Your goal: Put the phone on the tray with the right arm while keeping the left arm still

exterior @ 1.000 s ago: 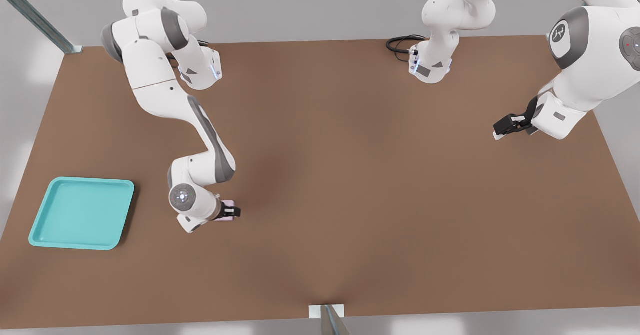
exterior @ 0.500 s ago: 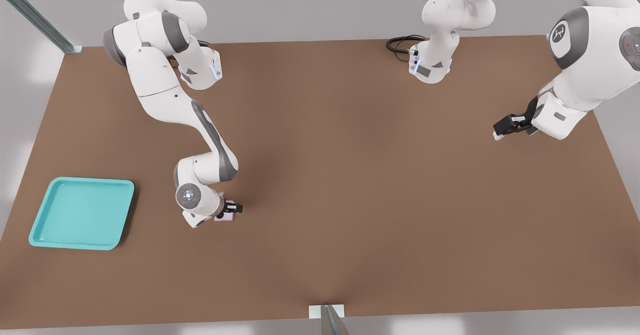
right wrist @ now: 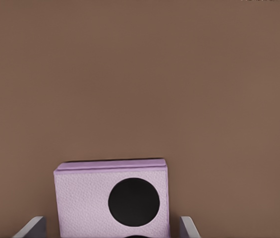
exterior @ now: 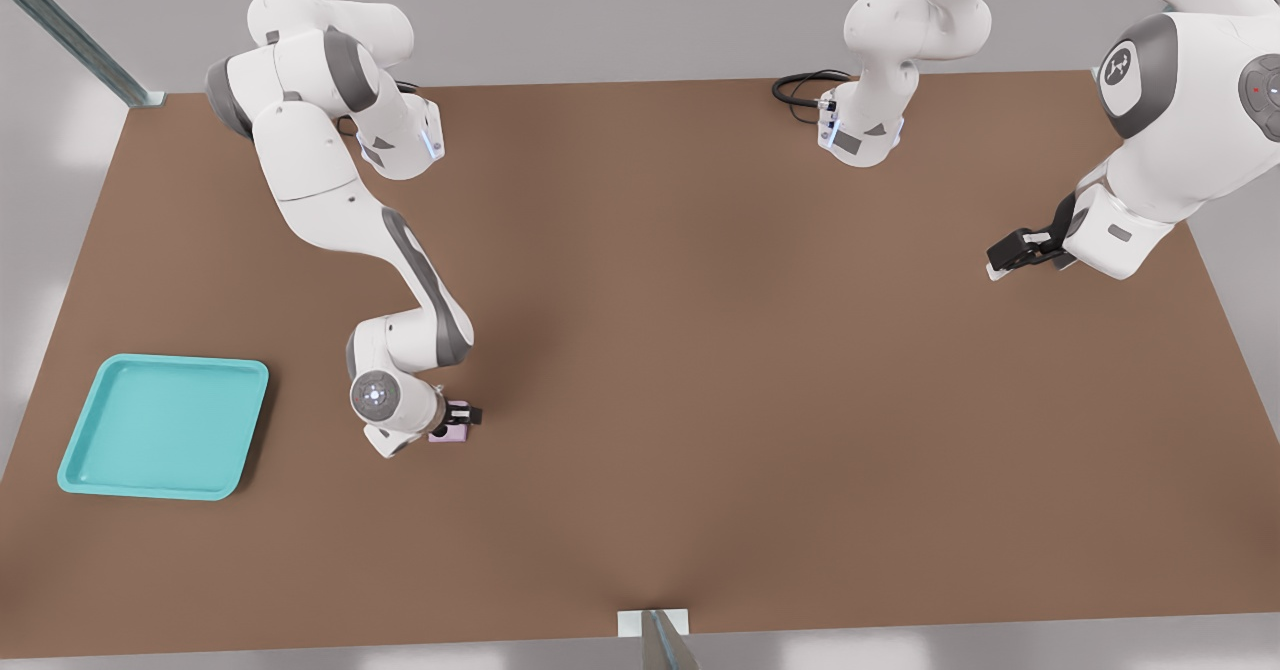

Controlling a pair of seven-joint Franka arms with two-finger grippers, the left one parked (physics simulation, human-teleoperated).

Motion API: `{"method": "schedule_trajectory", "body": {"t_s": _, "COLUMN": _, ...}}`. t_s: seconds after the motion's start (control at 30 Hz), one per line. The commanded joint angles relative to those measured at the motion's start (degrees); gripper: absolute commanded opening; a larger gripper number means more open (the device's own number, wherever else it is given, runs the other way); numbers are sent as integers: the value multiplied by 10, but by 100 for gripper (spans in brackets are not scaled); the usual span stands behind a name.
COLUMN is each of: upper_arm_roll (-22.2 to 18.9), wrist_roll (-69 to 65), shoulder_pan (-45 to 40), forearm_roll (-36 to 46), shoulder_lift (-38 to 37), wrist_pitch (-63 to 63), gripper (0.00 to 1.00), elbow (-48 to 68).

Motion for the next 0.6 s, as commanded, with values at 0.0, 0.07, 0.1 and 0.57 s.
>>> {"method": "schedule_trajectory", "body": {"t_s": 0.0, "upper_arm_roll": 0, "wrist_roll": -55, "shoulder_pan": 0, "forearm_roll": 1, "shoulder_lift": 2, "wrist_pitch": 3, "gripper": 100, "elbow": 1}}
{"method": "schedule_trajectory", "body": {"t_s": 0.07, "upper_arm_roll": -1, "wrist_roll": -55, "shoulder_pan": 0, "forearm_roll": 1, "shoulder_lift": 4, "wrist_pitch": 11, "gripper": 100, "elbow": 1}}
{"method": "schedule_trajectory", "body": {"t_s": 0.1, "upper_arm_roll": -2, "wrist_roll": -55, "shoulder_pan": 0, "forearm_roll": 1, "shoulder_lift": 7, "wrist_pitch": 12, "gripper": 100, "elbow": 1}}
{"method": "schedule_trajectory", "body": {"t_s": 0.57, "upper_arm_roll": 0, "wrist_roll": -64, "shoulder_pan": -35, "forearm_roll": 2, "shoulder_lift": -55, "wrist_pitch": -7, "gripper": 75, "elbow": -26}}
